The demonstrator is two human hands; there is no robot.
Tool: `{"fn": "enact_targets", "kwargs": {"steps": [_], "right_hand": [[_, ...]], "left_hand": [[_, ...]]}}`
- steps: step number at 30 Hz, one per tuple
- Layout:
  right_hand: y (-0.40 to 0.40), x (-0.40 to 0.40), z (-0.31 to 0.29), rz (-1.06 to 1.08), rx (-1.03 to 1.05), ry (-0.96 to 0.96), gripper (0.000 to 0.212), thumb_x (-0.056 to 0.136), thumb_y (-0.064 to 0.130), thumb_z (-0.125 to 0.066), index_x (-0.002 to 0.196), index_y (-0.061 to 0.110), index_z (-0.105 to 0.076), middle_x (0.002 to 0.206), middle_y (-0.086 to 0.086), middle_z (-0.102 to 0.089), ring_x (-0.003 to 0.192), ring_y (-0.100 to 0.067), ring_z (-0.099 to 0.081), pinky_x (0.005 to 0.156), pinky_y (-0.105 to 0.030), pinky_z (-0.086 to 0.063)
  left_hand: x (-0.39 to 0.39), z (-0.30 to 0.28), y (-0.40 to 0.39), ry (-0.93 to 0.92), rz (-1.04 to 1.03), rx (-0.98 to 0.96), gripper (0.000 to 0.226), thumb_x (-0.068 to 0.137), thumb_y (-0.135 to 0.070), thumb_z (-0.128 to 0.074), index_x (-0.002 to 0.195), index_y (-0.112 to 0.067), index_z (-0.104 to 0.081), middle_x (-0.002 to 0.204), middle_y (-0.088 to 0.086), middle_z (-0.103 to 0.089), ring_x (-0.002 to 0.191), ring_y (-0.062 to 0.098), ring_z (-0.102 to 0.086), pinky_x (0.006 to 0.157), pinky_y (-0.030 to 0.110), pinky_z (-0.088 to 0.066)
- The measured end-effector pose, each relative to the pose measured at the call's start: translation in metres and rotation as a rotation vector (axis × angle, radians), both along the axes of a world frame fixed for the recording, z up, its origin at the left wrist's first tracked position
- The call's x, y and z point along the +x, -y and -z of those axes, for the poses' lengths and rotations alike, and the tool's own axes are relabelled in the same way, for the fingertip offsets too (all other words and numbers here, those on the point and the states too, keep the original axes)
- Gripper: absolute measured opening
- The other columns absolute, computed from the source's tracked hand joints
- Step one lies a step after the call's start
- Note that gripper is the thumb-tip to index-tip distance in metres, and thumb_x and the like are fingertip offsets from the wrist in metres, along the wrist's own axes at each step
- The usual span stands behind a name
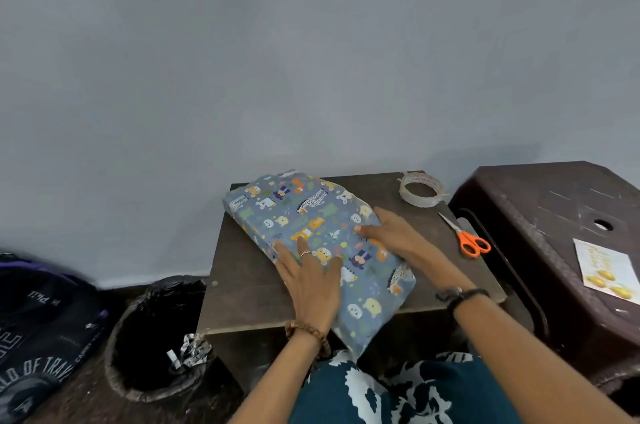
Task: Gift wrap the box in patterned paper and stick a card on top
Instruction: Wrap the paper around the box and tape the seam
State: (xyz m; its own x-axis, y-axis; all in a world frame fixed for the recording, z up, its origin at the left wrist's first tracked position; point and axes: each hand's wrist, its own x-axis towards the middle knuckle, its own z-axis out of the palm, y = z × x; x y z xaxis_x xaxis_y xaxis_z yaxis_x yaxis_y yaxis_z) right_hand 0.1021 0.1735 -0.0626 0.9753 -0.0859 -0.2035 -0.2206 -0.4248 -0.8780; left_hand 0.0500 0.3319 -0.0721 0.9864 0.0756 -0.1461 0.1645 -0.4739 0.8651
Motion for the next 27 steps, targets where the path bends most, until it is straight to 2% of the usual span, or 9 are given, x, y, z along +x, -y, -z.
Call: {"fn": "enact_targets", "kwargs": {"steps": [4,9,13,17,19,21,23,25,27], "right_hand": [[-0.006,-0.015,0.015,0.138,0.137,-0.039,0.024,0.083,0.025,-0.068,0.088,0.010,-0.050,0.096,-0.014,-0.062,0.083,-0.022,-0.059,0.076,-0.037,-0.047],[-0.018,-0.027,0.030,0.283,0.030,-0.196,0.033,0.083,0.041,-0.062,0.089,0.009,-0.060,0.095,-0.010,-0.066,0.093,-0.029,-0.063,0.083,-0.037,-0.050],[-0.012,-0.038,0.012,0.292,0.329,-0.368,0.037,0.080,0.018,-0.071,0.106,-0.007,-0.062,0.101,-0.023,-0.068,0.092,-0.036,-0.065,0.090,-0.050,-0.051],[-0.008,-0.056,-0.029,0.238,0.598,-0.318,0.029,0.077,0.012,-0.072,0.098,-0.006,-0.065,0.093,-0.019,-0.069,0.077,-0.029,-0.066,0.074,-0.039,-0.057],[-0.008,-0.061,-0.048,0.177,0.631,-0.277,0.026,0.077,0.012,-0.072,0.096,-0.004,-0.067,0.095,-0.020,-0.070,0.076,-0.029,-0.067,0.070,-0.037,-0.057],[-0.014,-0.065,-0.065,0.161,0.533,-0.199,0.016,0.075,0.010,-0.073,0.087,0.001,-0.067,0.092,-0.019,-0.070,0.073,-0.027,-0.066,0.072,-0.034,-0.056],[-0.024,-0.071,-0.075,0.149,0.303,-0.081,0.014,0.075,0.010,-0.073,0.067,0.008,-0.062,0.080,-0.014,-0.067,0.065,-0.021,-0.062,0.067,-0.029,-0.051],[-0.033,-0.077,-0.077,0.103,0.023,0.028,0.020,0.074,0.016,-0.074,0.063,0.009,-0.059,0.072,-0.006,-0.063,0.063,-0.014,-0.055,0.063,-0.024,-0.044],[-0.041,-0.084,-0.075,0.046,-0.072,0.116,0.022,0.074,0.021,-0.074,0.070,0.002,-0.064,0.066,-0.002,-0.057,0.059,-0.009,-0.048,0.050,-0.011,-0.036]], "left_hand": [[0.000,0.003,-0.001,-0.009,0.027,0.102,0.078,0.092,-0.042,-0.048,0.150,-0.019,-0.001,0.153,0.007,0.025,0.142,0.034,0.014,0.116,0.043,-0.002],[-0.001,0.002,-0.004,-0.012,0.038,0.072,0.079,0.091,-0.044,-0.051,0.150,-0.022,-0.003,0.152,0.007,0.029,0.143,0.029,0.014,0.116,0.038,-0.003],[-0.005,0.002,-0.010,-0.015,0.073,-0.014,0.082,0.087,-0.045,-0.058,0.150,-0.025,-0.009,0.152,0.002,0.028,0.144,0.025,0.007,0.117,0.040,-0.012],[-0.011,-0.005,-0.007,-0.033,0.109,-0.320,0.081,0.086,-0.047,-0.058,0.148,-0.035,-0.006,0.153,-0.008,0.024,0.144,0.018,-0.006,0.113,0.039,-0.024],[-0.015,-0.014,0.002,-0.077,0.100,-0.495,0.089,0.081,-0.055,-0.060,0.148,-0.032,-0.006,0.155,-0.005,0.015,0.144,0.017,-0.009,0.113,0.038,-0.021],[-0.014,-0.021,0.010,-0.138,0.070,-0.723,0.089,0.076,-0.060,-0.062,0.147,-0.024,-0.023,0.155,0.003,-0.018,0.136,0.020,-0.032,0.110,0.038,-0.031],[-0.012,-0.028,0.014,-0.242,0.033,-0.962,0.069,0.078,-0.053,-0.060,0.134,-0.017,-0.045,0.135,0.011,-0.052,0.114,0.026,-0.057,0.095,0.040,-0.046],[-0.007,-0.029,0.014,-0.357,0.002,-1.101,0.075,0.068,-0.055,-0.069,0.128,-0.014,-0.052,0.122,0.017,-0.062,0.108,0.034,-0.061,0.091,0.048,-0.050],[-0.004,-0.024,0.013,-0.420,-0.049,-1.139,0.087,0.058,-0.051,-0.078,0.130,-0.015,-0.048,0.122,0.019,-0.061,0.108,0.038,-0.061,0.091,0.056,-0.048]]}}
